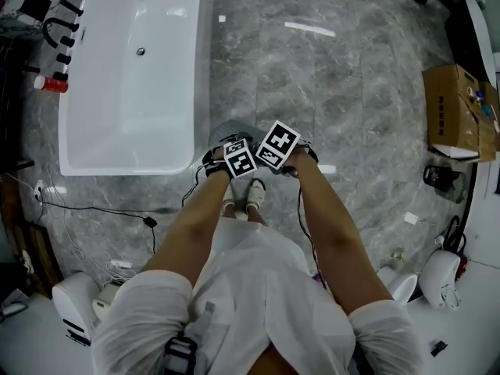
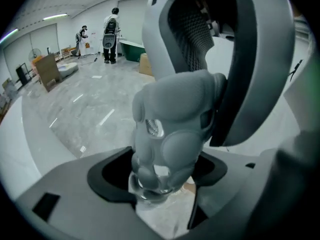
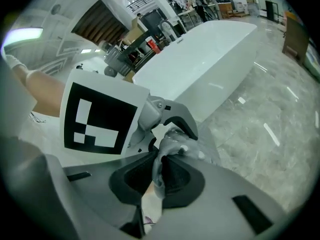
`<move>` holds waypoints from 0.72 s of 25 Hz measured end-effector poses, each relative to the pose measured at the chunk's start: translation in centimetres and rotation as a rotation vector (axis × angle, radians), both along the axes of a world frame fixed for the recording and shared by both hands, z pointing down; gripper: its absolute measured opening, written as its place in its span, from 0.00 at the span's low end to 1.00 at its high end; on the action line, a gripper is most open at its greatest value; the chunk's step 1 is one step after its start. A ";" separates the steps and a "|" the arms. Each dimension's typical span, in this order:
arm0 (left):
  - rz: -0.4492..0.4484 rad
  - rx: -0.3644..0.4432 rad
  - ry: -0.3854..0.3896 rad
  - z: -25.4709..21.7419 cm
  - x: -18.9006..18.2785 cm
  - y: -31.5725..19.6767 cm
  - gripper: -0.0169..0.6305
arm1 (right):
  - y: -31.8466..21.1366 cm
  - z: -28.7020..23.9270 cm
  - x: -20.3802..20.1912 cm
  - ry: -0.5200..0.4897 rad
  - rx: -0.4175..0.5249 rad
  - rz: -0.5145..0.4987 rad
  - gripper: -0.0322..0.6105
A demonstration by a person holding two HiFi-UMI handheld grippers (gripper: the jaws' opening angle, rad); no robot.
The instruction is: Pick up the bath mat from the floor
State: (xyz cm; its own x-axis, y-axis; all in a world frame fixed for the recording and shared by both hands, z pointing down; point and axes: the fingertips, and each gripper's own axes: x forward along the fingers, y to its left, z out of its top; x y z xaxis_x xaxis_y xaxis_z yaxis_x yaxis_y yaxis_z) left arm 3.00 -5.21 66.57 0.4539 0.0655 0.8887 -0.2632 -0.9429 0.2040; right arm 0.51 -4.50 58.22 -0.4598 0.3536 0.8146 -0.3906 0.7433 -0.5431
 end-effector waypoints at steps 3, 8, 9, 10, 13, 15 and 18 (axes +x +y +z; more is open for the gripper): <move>0.018 -0.008 0.001 -0.6 -0.3 0.7 0.34 | 0.2 -0.6 -0.2 -0.022 0.017 -0.017 0.13; 0.030 -0.015 -0.002 -1.6 -0.1 1.8 0.12 | 0.5 -1.2 0.2 -0.046 0.012 -0.026 0.13; 0.023 -0.022 -0.007 -1.7 0.0 2.0 0.11 | 0.6 -1.3 0.4 -0.044 0.005 -0.025 0.14; 0.015 -0.028 -0.014 -1.9 0.0 2.2 0.11 | 0.7 -1.4 0.6 -0.037 -0.003 -0.026 0.15; -0.004 -0.031 -0.048 -2.7 -0.1 2.5 0.11 | 1.0 -2.0 1.6 -0.013 -0.010 -0.041 0.18; -0.006 -0.027 -0.076 -3.1 -0.3 2.6 0.11 | 0.9 -2.6 2.5 -0.007 0.003 -0.049 0.20; -0.023 -0.019 -0.113 -3.8 -1.1 2.2 0.11 | 0.0 -3.8 3.3 -0.023 0.054 -0.036 0.27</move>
State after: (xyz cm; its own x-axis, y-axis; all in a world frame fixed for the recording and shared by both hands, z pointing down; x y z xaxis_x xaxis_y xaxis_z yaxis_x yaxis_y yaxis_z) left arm 1.94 -3.00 62.77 0.3527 0.0738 0.9328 -0.3072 -0.9325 0.1900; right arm 3.81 -4.46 54.40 -0.4662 0.3262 0.8223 -0.3515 0.7847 -0.5105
